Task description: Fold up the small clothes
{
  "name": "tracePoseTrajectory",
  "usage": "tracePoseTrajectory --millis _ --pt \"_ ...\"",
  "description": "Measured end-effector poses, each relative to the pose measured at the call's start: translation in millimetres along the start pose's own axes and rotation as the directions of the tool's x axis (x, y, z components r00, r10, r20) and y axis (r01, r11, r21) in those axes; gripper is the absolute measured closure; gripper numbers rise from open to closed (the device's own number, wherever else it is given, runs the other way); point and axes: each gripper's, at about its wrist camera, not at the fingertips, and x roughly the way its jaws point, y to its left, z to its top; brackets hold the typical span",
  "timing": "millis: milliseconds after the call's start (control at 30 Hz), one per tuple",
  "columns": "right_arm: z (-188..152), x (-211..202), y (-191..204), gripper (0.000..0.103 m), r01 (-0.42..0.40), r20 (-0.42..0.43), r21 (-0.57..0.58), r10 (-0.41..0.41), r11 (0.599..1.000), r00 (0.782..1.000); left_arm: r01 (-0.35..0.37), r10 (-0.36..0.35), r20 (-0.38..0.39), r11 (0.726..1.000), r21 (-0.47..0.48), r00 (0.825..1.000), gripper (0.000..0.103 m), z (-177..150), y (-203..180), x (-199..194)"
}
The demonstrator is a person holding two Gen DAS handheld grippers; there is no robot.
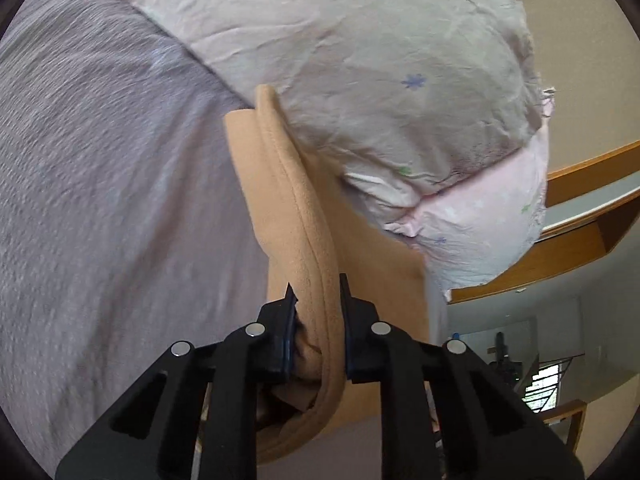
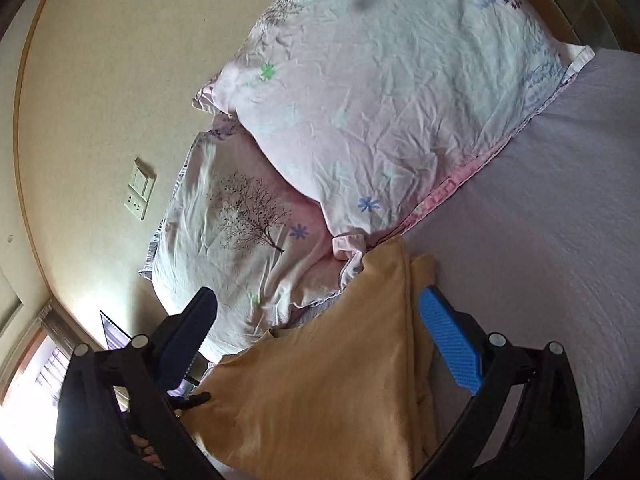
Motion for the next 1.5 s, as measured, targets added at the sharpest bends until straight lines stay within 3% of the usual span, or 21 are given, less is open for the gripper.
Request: tracePoseTrajectory --millis 100,233,367,467,533,567,600,633,667,733,767,833,933,1133,1167,1200,1233,1267,1300,1400,1500 --pt "2.4 -8.4 -4.3 0.002 -0.041 0.04 0.03 0.04 0.999 0.998 0.075 -0.076 0.005 0.995 0.065 0.997 0.086 -4.1 -56.1 12.1" --pt "5.3 -13.9 -7.5 0.002 -0.008 0.063 0.016 0.007 1.0 0.998 0.181 -0.167 -0.093 0.969 0.168 0.982 0.086 -31.4 -141.9 78.3" --pt "7.5 -15.7 -16.7 0.002 0.028 0.056 0.016 -0.029 0.999 0.998 0.177 -0.13 -0.25 0.968 0.176 0.959 0.085 -75.0 -184.5 167.1" --pt "6.9 -12.0 -22.7 0.002 0.054 0.029 0.035 -0.055 0.998 0.998 0.215 -0.132 -0.409 0.963 0.164 0.903 0.077 -100.0 -192.6 212.4" --pt "6.9 -11.4 -23.1 0.002 0.056 0.017 0.029 -0.056 0.998 0.998 0.364 -0.291 -0.474 0.929 0.067 0.831 0.077 -104.5 -186.4 207.9" --pt "7.8 -10.8 -23.4 0.002 0.048 0.008 0.028 -0.048 0.998 0.999 0.376 -0.305 -0.46 0.924 0.07 0.834 0.076 -102.2 -184.1 198.5" --pt "9.1 -10.9 -24.0 0.002 0.041 -0.004 0.031 -0.041 0.999 0.999 0.372 -0.3 -0.42 0.923 0.1 0.856 0.06 -96.4 -179.7 180.7" --pt "10.8 -11.8 -25.7 0.002 0.035 -0.027 0.044 -0.033 0.998 0.999 0.352 -0.282 -0.379 0.927 0.129 0.881 0.047 -90.7 -174.0 164.5" --pt "11.8 -11.9 -27.7 0.002 0.029 -0.058 0.055 -0.026 0.998 0.998 0.286 -0.227 -0.299 0.943 0.172 0.927 0.03 -82.1 -164.3 141.3" --pt "11.6 -9.0 -31.5 0.002 0.047 -0.171 0.074 -0.033 0.996 0.985 0.136 -0.093 -0.183 0.96 0.243 0.979 0.03 -68.5 -144.1 107.7" --pt "10.0 -6.6 -32.7 0.002 0.055 -0.223 0.074 -0.038 0.996 0.974 0.086 -0.042 -0.164 0.959 0.269 0.986 0.03 -65.0 -135.5 99.6" --pt "3.2 -0.3 -36.1 0.002 0.091 -0.35 0.078 -0.058 0.993 0.935 0.009 0.041 -0.17 0.959 0.282 0.985 0.03 -63.8 -118.1 96.6" --pt "-9.5 9.0 -42.7 0.002 0.088 -0.444 0.129 -0.022 0.988 0.896 -0.018 0.086 -0.244 0.963 0.267 0.966 0.03 -68.4 -101.3 110.8" --pt "-22.6 23.1 -35.6 0.003 0.067 -0.493 0.117 -0.001 0.991 0.87 0.011 0.078 -0.323 0.964 0.265 0.943 0.029 -99.7 -100.1 147.9" --pt "-24.9 25.2 -32.8 0.016 0.052 -0.493 0.109 0.009 0.993 0.87 0.013 0.073 -0.295 0.96 0.281 0.953 0.029 -103.3 -102.9 150.8" --pt "-29.9 28.8 -30.6 0.043 0.035 -0.508 0.102 0.022 0.994 0.861 0.016 0.071 -0.282 0.956 0.294 0.957 0.035 -105.8 -105.3 153.3" --pt "-35.2 33.1 -28.7 0.056 0.058 -0.522 0.071 -0.012 0.996 0.853 0.01 0.077 -0.27 0.952 0.305 0.96 0.041 -107.5 -105.8 153.2" --pt "-37.7 36.6 -26.6 0.068 0.065 -0.528 0.055 -0.026 0.996 0.849 0.015 0.069 -0.258 0.951 0.309 0.964 0.057 -108.1 -103.9 150.9" --pt "-40.7 37.9 -24.0 0.07 0.052 -0.523 0.05 -0.018 0.997 0.852 0.039 0.043 -0.256 0.951 0.307 0.966 0.065 -107.4 -102.1 147.8" --pt "-43.8 38.1 -3.5 0.074 -0.033 -0.511 0.033 0.045 0.999 0.858 0.104 -0.033 -0.231 0.947 0.303 0.972 0.068 -98.2 -92.4 119.7" --pt "-55.7 46.9 32.3 0.074 -0.128 -0.539 -0.036 0.089 0.991 0.838 0.124 -0.073 -0.159 0.933 0.338 0.985 0.068 -91.3 -83.0 76.0"
